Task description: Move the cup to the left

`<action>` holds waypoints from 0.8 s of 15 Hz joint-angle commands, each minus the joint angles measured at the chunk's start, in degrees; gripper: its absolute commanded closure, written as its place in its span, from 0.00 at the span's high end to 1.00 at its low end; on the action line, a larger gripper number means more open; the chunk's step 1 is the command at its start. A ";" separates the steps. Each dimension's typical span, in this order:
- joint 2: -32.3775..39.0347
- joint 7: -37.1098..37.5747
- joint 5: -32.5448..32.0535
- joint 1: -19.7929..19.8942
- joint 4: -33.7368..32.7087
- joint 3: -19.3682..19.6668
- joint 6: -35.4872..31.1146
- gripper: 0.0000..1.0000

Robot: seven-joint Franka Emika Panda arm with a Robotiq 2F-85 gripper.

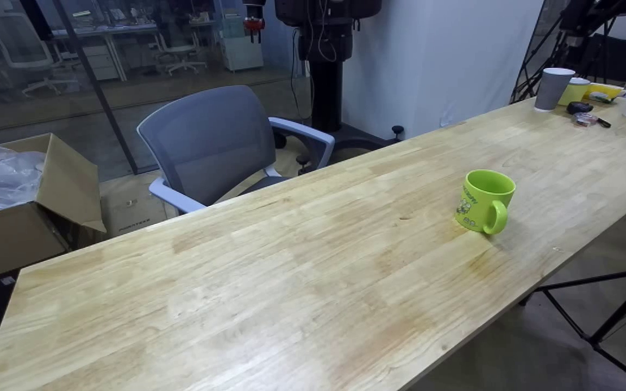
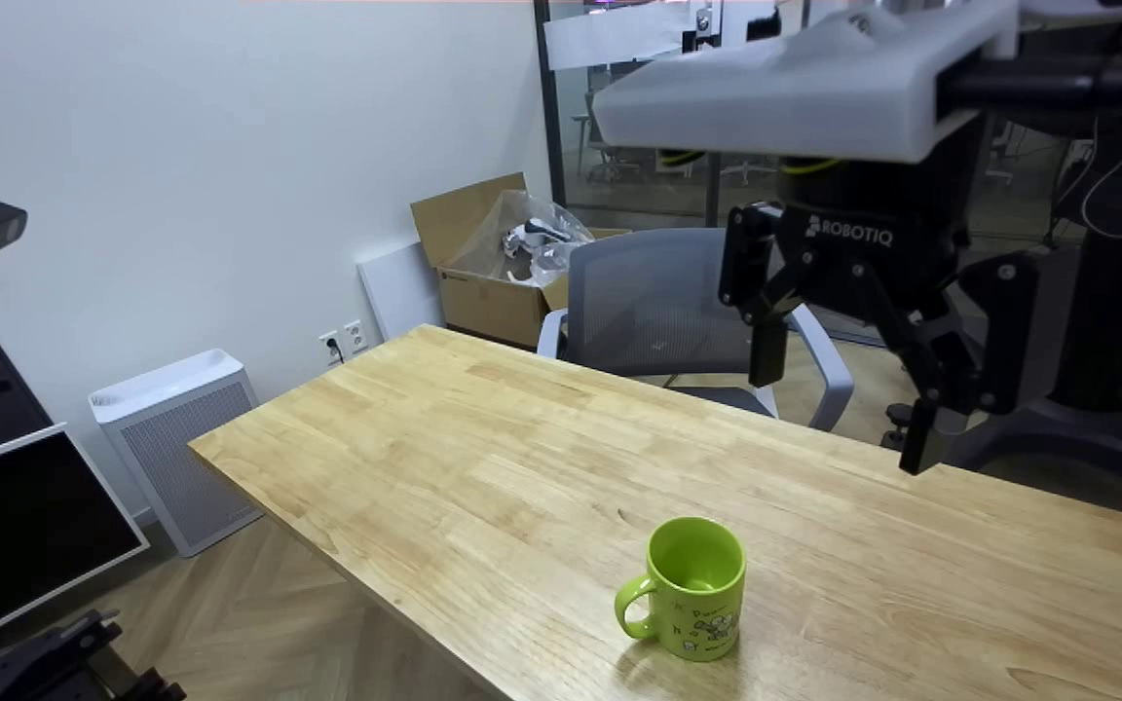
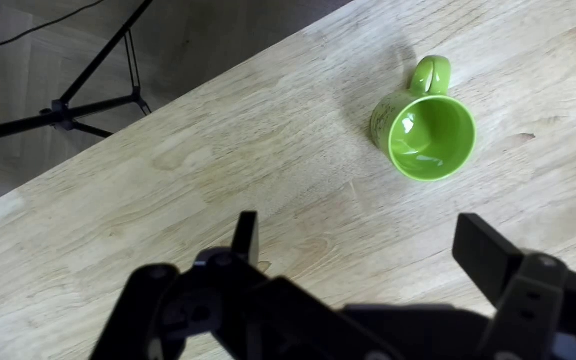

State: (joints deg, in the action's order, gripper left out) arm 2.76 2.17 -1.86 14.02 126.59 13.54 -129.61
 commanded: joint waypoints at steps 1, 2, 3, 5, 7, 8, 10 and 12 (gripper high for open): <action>0.01 -0.02 0.00 -0.09 -0.10 0.10 0.13 1.00; 0.43 -0.03 -0.14 -0.14 -0.50 0.06 0.41 1.00; 0.83 0.35 -0.54 -0.26 -0.67 -0.02 0.14 1.00; 2.18 0.41 -0.42 -0.53 -1.52 -0.30 -0.05 1.00; 3.77 0.66 -0.58 -0.84 -2.19 -0.68 -0.94 1.00; 4.60 0.95 -0.77 -1.01 -2.47 -0.79 -1.66 1.00; 6.47 1.01 -0.43 -1.32 -3.24 -1.02 -2.82 1.00; 8.56 0.86 0.07 -1.62 -4.24 -1.39 -3.25 1.00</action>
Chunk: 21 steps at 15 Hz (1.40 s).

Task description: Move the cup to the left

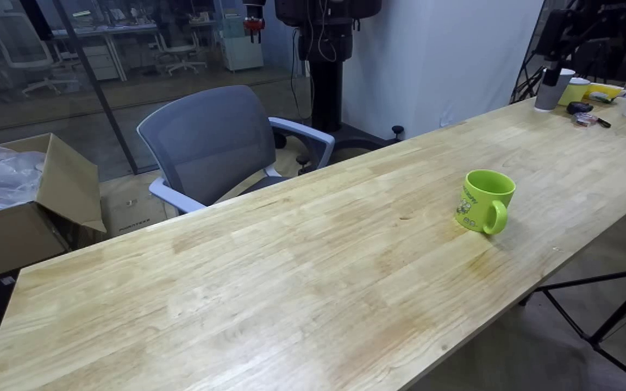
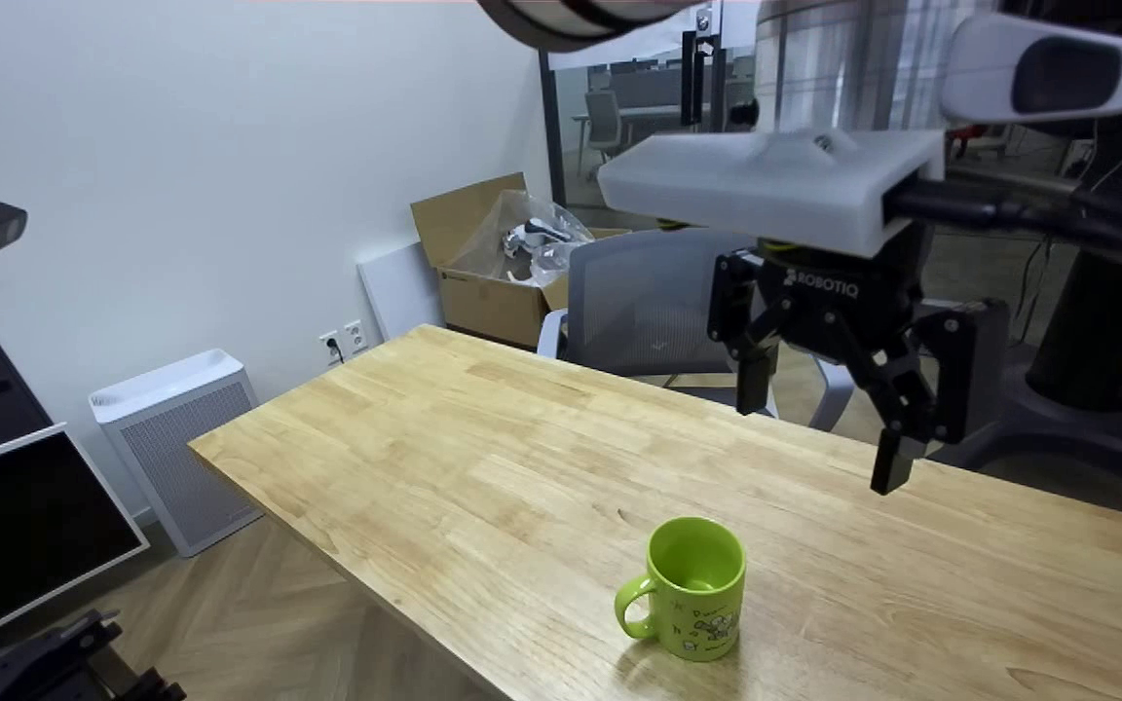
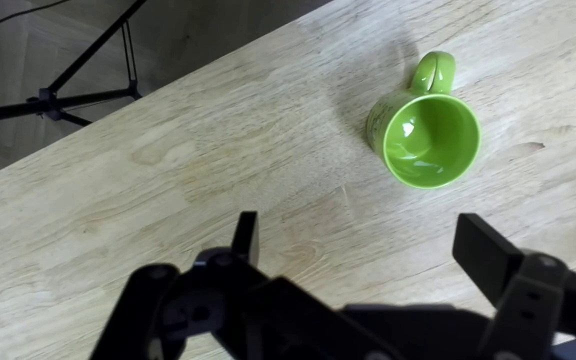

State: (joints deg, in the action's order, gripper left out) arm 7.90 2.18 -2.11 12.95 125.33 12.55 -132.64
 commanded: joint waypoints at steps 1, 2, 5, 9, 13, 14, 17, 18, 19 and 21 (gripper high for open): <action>4.51 1.08 0.26 -0.75 -3.52 -0.54 -0.41 1.00; 5.52 1.25 0.24 -0.91 -4.11 -0.63 -0.40 1.00; 8.67 1.54 0.58 -1.26 -5.93 -1.03 -0.11 1.00; 12.49 2.37 0.51 -1.79 -7.90 -1.33 -0.09 1.00; 15.80 3.73 2.15 -2.17 -9.47 -2.19 -0.90 1.00; 16.25 3.67 3.54 -2.13 -9.50 -2.72 -1.97 1.00; 17.49 3.53 5.41 -2.66 -9.80 -3.72 -4.13 1.00; 17.81 3.78 5.46 -2.99 -9.79 -3.83 -4.95 1.00; 18.09 3.90 5.52 -3.19 -9.93 -3.93 -5.29 1.00; 18.53 4.85 4.81 -3.90 -10.17 -3.63 -5.30 1.00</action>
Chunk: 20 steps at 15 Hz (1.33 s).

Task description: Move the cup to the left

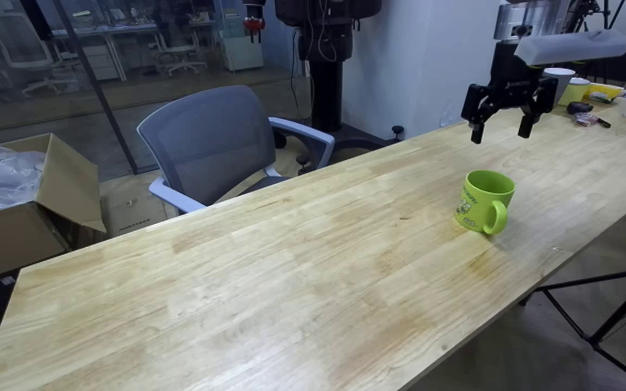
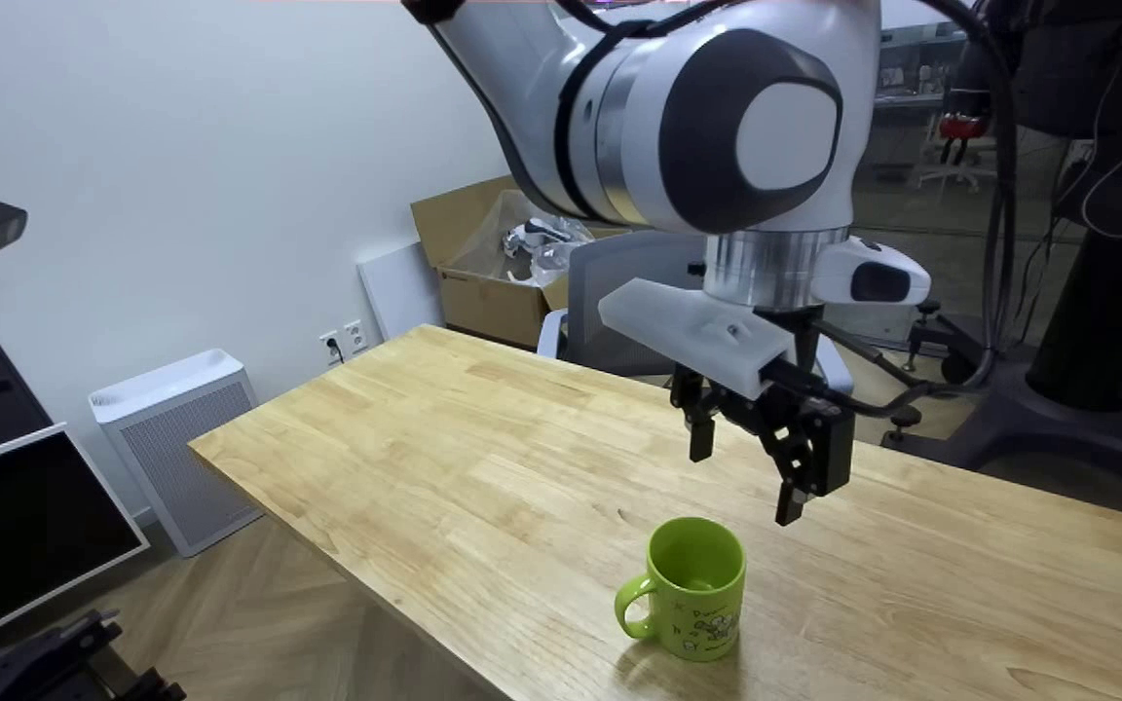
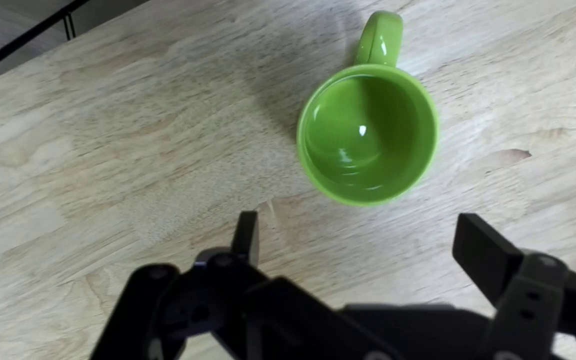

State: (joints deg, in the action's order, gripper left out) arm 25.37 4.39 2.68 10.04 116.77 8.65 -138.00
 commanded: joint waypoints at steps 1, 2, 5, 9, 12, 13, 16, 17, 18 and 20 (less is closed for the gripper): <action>0.66 2.77 -0.48 -1.27 -1.81 0.47 3.21 1.00; 0.35 0.34 -0.07 -0.50 -0.30 0.02 0.59 1.00; 0.42 0.10 -0.10 -0.53 -0.21 0.00 0.74 1.00; 0.44 0.08 -0.10 -0.48 -0.20 0.01 0.74 1.00; 1.20 0.46 0.60 -0.17 -0.19 -0.01 0.52 1.00; 1.75 0.35 1.03 0.09 -0.41 -0.11 0.63 1.00; 3.97 0.90 1.53 0.54 -1.35 0.11 1.30 1.00; 4.91 1.26 1.59 0.64 -1.77 0.25 1.58 1.00; 5.83 1.64 1.62 0.73 -2.18 0.38 1.85 1.00; 7.58 2.07 1.67 0.97 -3.09 0.55 2.49 1.00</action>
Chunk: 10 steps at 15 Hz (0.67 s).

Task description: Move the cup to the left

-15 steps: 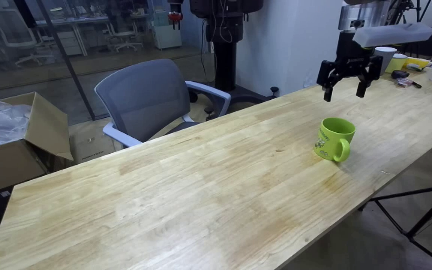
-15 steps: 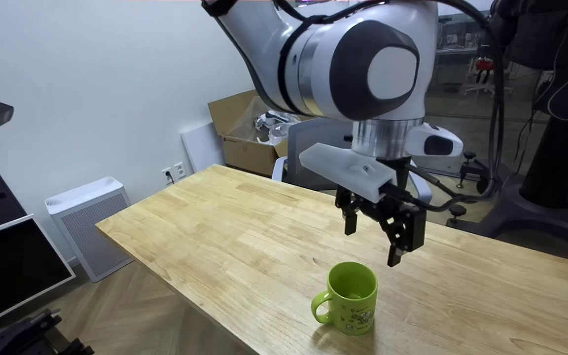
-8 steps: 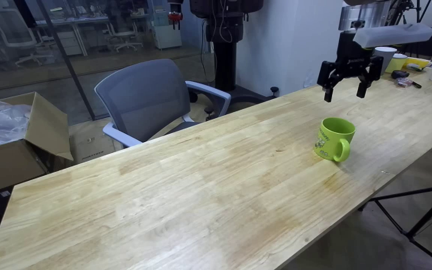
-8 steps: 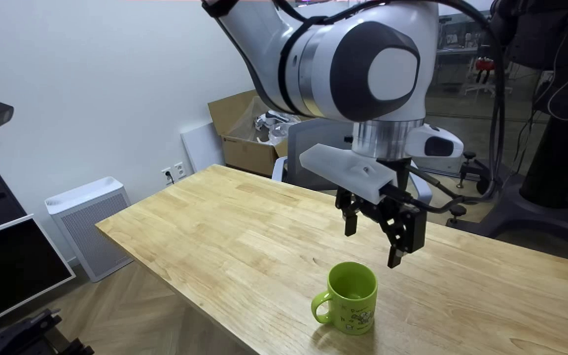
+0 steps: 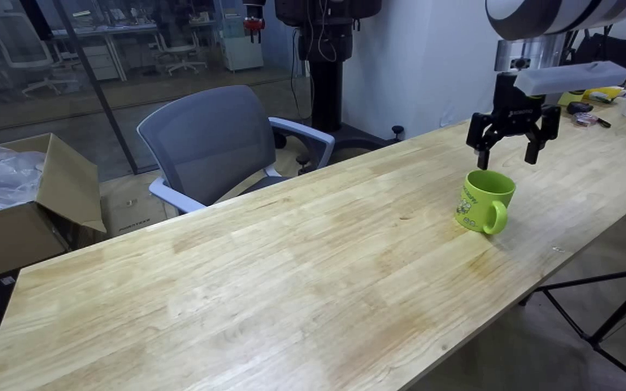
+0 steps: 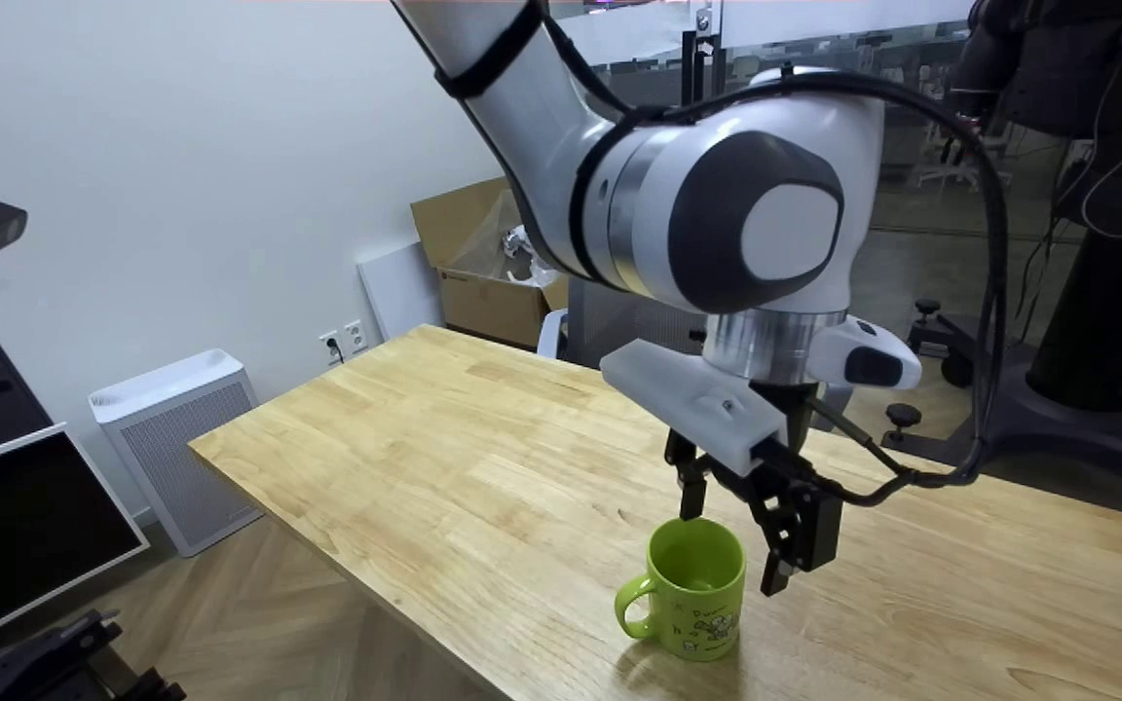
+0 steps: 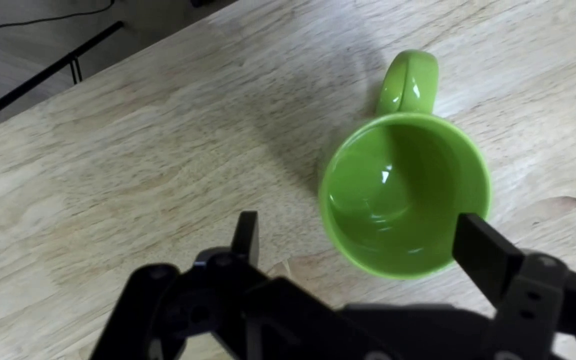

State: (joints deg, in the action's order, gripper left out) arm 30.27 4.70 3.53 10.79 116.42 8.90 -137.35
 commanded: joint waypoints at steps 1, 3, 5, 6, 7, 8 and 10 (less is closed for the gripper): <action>0.84 0.04 0.06 0.13 -0.37 0.11 0.18 1.00; 1.66 -0.22 0.01 0.25 -0.40 0.12 -0.03 1.00; 1.61 -0.22 0.00 0.18 -0.40 0.11 -0.03 1.00; 1.60 -0.22 0.00 0.17 -0.40 0.11 -0.03 1.00; 1.60 -0.22 0.00 0.17 -0.40 0.10 -0.03 1.00; 1.60 -0.22 0.00 0.17 -0.40 0.10 -0.03 1.00; 1.71 -0.35 0.19 0.30 -0.28 0.03 -0.64 1.00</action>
State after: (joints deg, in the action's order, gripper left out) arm 31.90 4.44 3.50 10.97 116.24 8.97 -137.57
